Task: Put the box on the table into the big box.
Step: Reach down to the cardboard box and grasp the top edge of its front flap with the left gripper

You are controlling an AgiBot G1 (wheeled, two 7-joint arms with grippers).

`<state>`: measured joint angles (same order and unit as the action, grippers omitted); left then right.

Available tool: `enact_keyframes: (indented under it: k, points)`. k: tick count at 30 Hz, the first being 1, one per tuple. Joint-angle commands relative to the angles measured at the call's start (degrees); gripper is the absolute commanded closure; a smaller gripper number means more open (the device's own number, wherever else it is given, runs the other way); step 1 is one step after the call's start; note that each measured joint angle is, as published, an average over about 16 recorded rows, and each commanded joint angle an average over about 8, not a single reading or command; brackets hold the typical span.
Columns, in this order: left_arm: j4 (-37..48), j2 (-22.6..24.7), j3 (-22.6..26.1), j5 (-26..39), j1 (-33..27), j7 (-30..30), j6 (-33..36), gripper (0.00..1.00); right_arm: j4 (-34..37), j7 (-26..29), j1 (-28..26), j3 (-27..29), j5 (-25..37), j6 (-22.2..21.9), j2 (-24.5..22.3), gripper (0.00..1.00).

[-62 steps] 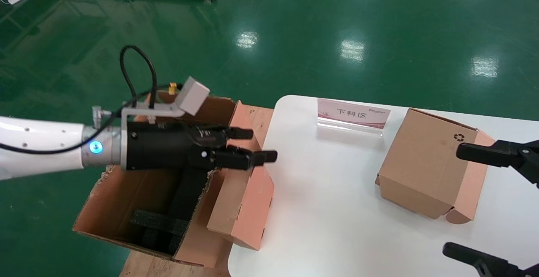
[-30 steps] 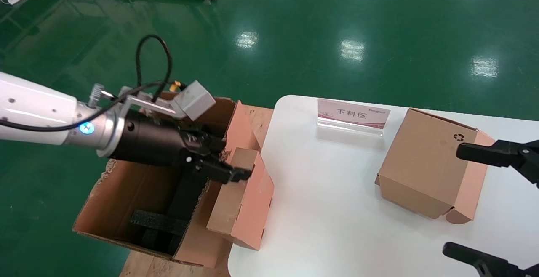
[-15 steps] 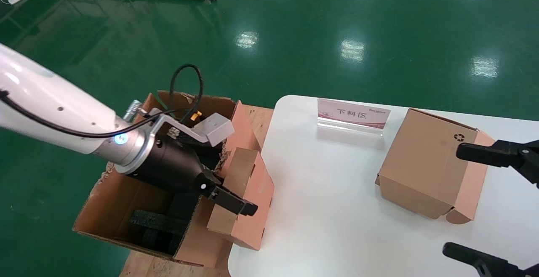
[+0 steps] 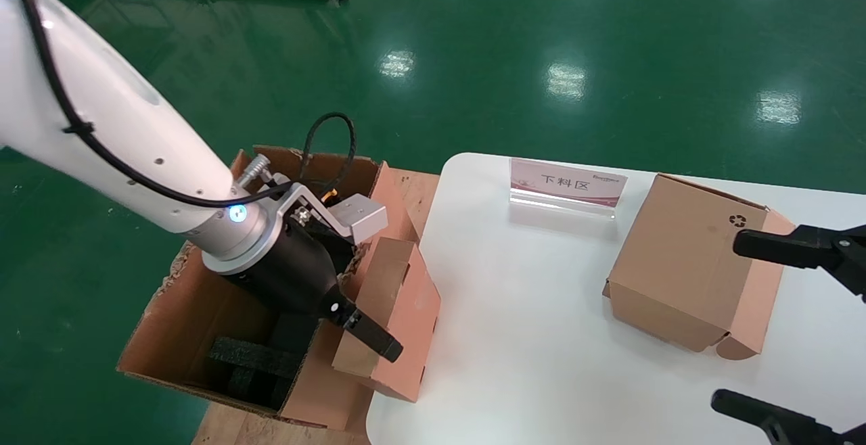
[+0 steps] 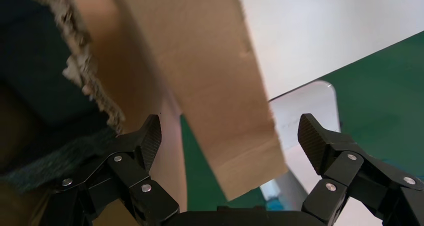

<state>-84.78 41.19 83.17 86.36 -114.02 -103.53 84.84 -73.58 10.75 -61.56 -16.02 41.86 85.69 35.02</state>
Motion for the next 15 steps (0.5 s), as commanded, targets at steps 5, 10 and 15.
enact_keyframes:
  k: [5,10,15]
  points:
    - [0.0,2.9,4.9,1.6,-2.1,-4.0,0.9,0.00,0.0,0.0,0.0,0.0,0.0,0.0,0.0,0.00]
    - [0.0,5.0,7.1,2.8,-2.5,-6.8,1.4,0.00,0.0,0.0,0.0,0.0,0.0,0.0,0.0,0.00]
    - [0.0,6.8,8.3,3.7,-2.7,-9.2,1.7,0.00,0.0,0.0,0.0,0.0,0.0,0.0,0.0,0.00]
